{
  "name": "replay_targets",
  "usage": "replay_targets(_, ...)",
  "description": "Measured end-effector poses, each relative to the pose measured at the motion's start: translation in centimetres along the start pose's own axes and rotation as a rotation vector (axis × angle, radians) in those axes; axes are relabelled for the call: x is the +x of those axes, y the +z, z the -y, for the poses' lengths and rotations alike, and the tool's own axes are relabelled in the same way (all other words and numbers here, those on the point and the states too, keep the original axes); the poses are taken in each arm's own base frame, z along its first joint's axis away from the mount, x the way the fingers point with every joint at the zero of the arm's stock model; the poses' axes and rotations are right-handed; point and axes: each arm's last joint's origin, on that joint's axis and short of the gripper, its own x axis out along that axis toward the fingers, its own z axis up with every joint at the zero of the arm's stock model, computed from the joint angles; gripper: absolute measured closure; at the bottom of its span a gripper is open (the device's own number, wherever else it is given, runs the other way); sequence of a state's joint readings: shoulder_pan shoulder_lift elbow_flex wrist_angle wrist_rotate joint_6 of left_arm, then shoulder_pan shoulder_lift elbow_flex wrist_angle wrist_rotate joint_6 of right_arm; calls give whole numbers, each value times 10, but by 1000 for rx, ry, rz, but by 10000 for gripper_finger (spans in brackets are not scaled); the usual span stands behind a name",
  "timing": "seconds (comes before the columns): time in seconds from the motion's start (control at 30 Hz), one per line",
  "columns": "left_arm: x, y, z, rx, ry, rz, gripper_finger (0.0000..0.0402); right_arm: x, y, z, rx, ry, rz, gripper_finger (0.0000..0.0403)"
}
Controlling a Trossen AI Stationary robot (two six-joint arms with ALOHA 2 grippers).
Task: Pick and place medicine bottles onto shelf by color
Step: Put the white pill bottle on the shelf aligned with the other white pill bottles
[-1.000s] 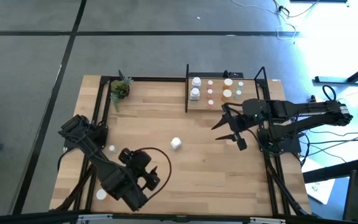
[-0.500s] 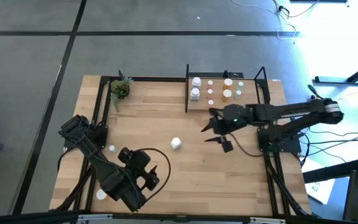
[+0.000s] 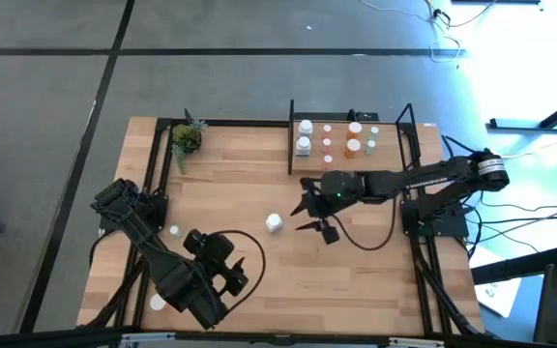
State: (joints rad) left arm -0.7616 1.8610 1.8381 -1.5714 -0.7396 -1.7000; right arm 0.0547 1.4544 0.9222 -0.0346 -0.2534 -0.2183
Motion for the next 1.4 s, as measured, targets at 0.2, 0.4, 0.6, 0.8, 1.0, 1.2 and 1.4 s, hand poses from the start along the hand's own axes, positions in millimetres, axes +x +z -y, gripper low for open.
replay_targets(0.2,0,0,0,-1,0,-1,80,-3,5,3,25,-66,-55,198)
replay_targets(0.4,0,0,0,-3,0,-1,80,-10,20,5,21,-82,-103,198)
replay_targets(0.6,1,1,0,-6,2,-1,80,-15,31,6,19,-78,-123,198)
replay_targets(0.8,8,10,0,-8,26,-24,80,-37,53,7,-12,-118,-261,198)
replay_targets(1.0,22,33,-7,75,54,-184,80,-67,77,6,32,-119,-372,198)
replay_targets(1.2,42,70,-14,172,22,-249,80,-88,85,2,80,-112,-426,198)
replay_targets(1.4,69,108,-16,222,-120,-354,80,-114,85,-4,146,-127,-420,198)
